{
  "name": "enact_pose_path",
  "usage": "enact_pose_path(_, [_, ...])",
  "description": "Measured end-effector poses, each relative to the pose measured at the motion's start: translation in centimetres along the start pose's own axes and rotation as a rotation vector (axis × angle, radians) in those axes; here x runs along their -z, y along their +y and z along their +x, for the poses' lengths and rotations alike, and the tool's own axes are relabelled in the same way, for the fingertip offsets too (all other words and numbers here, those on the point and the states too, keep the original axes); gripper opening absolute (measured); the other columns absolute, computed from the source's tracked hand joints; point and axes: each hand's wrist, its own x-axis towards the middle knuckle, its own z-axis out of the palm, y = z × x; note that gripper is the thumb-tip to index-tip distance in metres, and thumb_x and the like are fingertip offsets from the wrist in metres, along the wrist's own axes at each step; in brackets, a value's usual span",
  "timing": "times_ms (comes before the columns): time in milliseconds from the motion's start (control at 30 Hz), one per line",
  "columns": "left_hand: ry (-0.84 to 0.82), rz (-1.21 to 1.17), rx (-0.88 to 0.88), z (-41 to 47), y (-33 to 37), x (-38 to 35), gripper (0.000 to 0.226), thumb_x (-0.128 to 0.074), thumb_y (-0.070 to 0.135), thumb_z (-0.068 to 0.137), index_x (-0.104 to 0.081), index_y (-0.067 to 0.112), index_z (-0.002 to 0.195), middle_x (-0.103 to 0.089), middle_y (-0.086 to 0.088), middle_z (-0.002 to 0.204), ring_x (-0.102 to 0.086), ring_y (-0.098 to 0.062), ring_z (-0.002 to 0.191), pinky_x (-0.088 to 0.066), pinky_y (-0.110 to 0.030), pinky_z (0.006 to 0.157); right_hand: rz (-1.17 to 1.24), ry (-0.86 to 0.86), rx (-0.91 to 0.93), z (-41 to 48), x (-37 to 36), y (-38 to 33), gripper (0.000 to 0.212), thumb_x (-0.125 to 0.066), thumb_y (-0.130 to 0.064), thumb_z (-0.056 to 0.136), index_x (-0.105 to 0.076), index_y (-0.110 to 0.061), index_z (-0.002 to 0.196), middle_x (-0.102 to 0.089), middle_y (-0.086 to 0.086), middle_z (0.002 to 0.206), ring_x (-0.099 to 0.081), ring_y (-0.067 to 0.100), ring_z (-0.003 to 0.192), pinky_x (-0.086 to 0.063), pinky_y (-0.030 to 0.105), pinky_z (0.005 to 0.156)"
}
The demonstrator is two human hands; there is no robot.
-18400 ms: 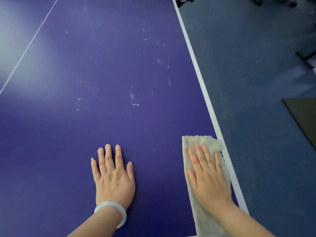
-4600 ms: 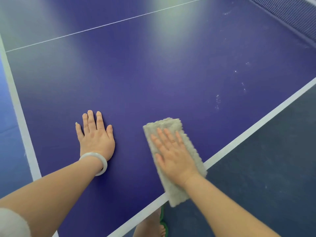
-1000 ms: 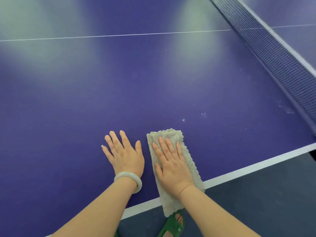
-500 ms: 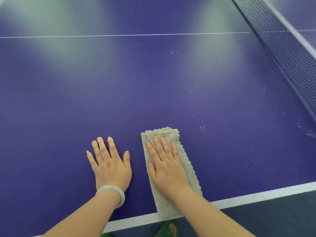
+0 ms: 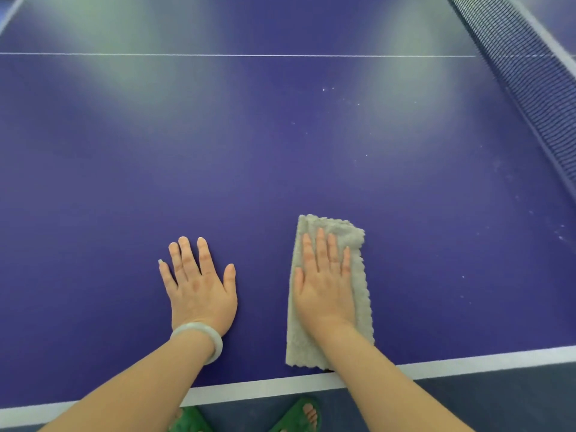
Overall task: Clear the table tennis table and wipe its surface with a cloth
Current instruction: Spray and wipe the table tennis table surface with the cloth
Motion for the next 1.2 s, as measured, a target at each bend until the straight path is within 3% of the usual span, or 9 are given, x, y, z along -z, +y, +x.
enact_pose_path(100, [0.010,-0.001,-0.005,-0.1,0.1,0.0,0.080,0.002,0.056,0.090,-0.003,0.013,0.157,0.000,-0.014,0.164,0.006,-0.031,0.152,0.001,-0.051,0.122,0.036,-0.100,0.289,1.9,0.3,-0.4,0.061,-0.019,-0.039,0.100,-0.012,-0.022,0.158,-0.006,0.000,0.165,0.001,0.019,0.153,-0.004,0.048,0.121])
enact_pose_path(167, [0.012,-0.008,-0.005,-0.1,0.0,0.0,0.080,0.002,0.056,0.090,-0.004,0.012,0.157,0.000,-0.015,0.164,0.006,-0.031,0.152,0.002,-0.051,0.122,0.034,-0.114,0.324,3.0,0.6,2.9,0.061,-0.019,-0.039,0.098,-0.014,-0.024,0.157,-0.010,-0.002,0.165,-0.002,0.018,0.152,-0.004,0.048,0.121])
enact_pose_path(333, [0.008,-0.011,-0.003,-0.1,0.0,-0.1,0.081,0.002,0.056,0.090,-0.005,0.011,0.157,-0.001,-0.016,0.164,0.005,-0.032,0.151,0.002,-0.052,0.122,-0.027,-0.045,-0.310,2.1,1.9,12.5,0.064,-0.006,-0.039,0.097,-0.006,-0.021,0.158,-0.003,0.002,0.166,0.000,0.019,0.152,0.002,0.046,0.123])
enact_pose_path(433, [0.007,-0.006,-0.004,-0.1,0.0,0.0,0.082,0.003,0.056,0.089,-0.006,0.011,0.157,-0.001,-0.016,0.164,0.005,-0.032,0.151,0.002,-0.052,0.122,0.011,0.000,-0.490,0.2,1.7,10.1,0.059,-0.012,-0.033,0.102,-0.002,-0.017,0.158,-0.001,0.006,0.166,0.001,0.023,0.152,-0.001,0.049,0.122])
enact_pose_path(500, [0.016,-0.009,-0.005,-0.1,0.0,-0.1,0.082,0.002,0.056,0.090,-0.007,0.011,0.157,-0.002,-0.016,0.164,0.005,-0.032,0.151,0.001,-0.052,0.122,0.039,0.030,-0.410,-0.7,1.1,5.9,0.062,-0.016,-0.032,0.099,-0.008,-0.014,0.158,-0.008,0.010,0.165,-0.005,0.027,0.152,-0.001,0.049,0.122])
enact_pose_path(633, [0.021,-0.025,-0.004,-0.2,0.0,0.0,0.082,0.001,0.057,0.090,-0.008,0.011,0.157,-0.002,-0.016,0.164,0.004,-0.032,0.151,0.000,-0.052,0.122,0.019,-0.030,0.057,-2.1,0.2,-0.7,0.061,-0.023,-0.034,0.099,-0.021,-0.016,0.157,-0.014,0.007,0.164,-0.008,0.024,0.152,-0.006,0.049,0.120])
enact_pose_path(767, [0.018,-0.032,-0.004,-0.1,0.0,0.1,0.078,-0.004,0.056,0.093,-0.008,0.011,0.157,-0.002,-0.016,0.164,0.004,-0.032,0.151,0.001,-0.052,0.122,0.005,-0.101,0.301,-2.1,0.8,3.1,0.059,-0.021,-0.037,0.101,-0.014,-0.023,0.158,-0.006,-0.001,0.165,0.000,0.018,0.153,-0.006,0.047,0.121])
enact_pose_path(967, [0.001,-0.026,-0.004,-0.2,0.1,0.5,0.081,0.002,0.056,0.091,-0.006,0.011,0.157,-0.001,-0.016,0.164,0.005,-0.032,0.151,0.001,-0.052,0.122,-0.045,-0.061,-0.181,-2.9,1.8,10.6,0.063,-0.008,-0.041,0.097,-0.005,-0.025,0.158,-0.001,-0.003,0.165,0.004,0.016,0.152,0.001,0.046,0.123])
enact_pose_path(1200, [0.003,-0.068,-0.030,-0.3,-0.3,0.3,0.078,-0.012,0.056,0.095,-0.013,0.009,0.156,-0.007,-0.019,0.163,0.000,-0.035,0.151,-0.002,-0.054,0.122,-0.044,-0.075,-0.204,-2.9,2.2,10.3,0.064,-0.003,-0.043,0.097,-0.003,-0.026,0.158,0.000,-0.003,0.166,0.006,0.016,0.152,0.002,0.045,0.124])
